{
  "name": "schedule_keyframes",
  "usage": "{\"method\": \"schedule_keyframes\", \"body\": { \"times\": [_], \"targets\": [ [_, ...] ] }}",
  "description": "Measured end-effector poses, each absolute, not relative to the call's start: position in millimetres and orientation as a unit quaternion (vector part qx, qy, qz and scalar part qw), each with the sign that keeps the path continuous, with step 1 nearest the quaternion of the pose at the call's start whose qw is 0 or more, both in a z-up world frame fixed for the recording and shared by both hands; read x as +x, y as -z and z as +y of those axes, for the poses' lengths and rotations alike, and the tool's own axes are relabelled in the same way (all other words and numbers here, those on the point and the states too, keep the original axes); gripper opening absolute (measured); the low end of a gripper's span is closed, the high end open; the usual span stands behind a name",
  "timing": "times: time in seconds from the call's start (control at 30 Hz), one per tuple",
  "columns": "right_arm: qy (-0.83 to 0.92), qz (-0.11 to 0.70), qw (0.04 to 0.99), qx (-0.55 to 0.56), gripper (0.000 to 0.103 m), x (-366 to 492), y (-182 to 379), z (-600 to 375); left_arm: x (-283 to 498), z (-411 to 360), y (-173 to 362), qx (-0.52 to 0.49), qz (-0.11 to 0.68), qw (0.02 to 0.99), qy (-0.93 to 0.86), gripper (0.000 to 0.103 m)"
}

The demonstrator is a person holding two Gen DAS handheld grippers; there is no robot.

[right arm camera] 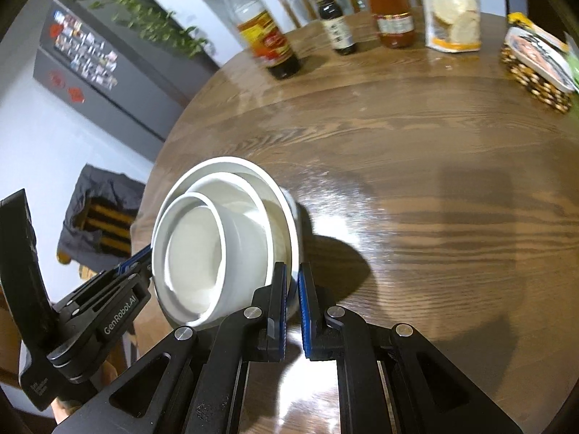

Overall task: Organize plates and bowls
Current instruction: 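Carry the stacked bowls with both grippers over the teal dish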

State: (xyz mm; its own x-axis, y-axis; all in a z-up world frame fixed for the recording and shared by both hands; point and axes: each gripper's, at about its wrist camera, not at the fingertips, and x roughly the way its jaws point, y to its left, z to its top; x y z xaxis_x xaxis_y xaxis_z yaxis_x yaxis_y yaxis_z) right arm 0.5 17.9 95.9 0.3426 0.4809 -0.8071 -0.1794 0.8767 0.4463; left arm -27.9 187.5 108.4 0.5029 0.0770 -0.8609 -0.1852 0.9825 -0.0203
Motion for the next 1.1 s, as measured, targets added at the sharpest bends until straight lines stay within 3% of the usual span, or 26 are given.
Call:
{"method": "schedule_keyframes", "body": {
  "times": [0.47,1.1],
  "targets": [
    [-0.206,0.587,0.772,0.129,0.011,31,-66,55,-9,224,-80,-0.073,0.537,0.834,-0.105,0.005],
    [-0.18,0.552,0.802,0.142,0.011,70,-72,58,40,229,-77,-0.064,0.52,0.847,-0.094,0.005]
  ]
}}
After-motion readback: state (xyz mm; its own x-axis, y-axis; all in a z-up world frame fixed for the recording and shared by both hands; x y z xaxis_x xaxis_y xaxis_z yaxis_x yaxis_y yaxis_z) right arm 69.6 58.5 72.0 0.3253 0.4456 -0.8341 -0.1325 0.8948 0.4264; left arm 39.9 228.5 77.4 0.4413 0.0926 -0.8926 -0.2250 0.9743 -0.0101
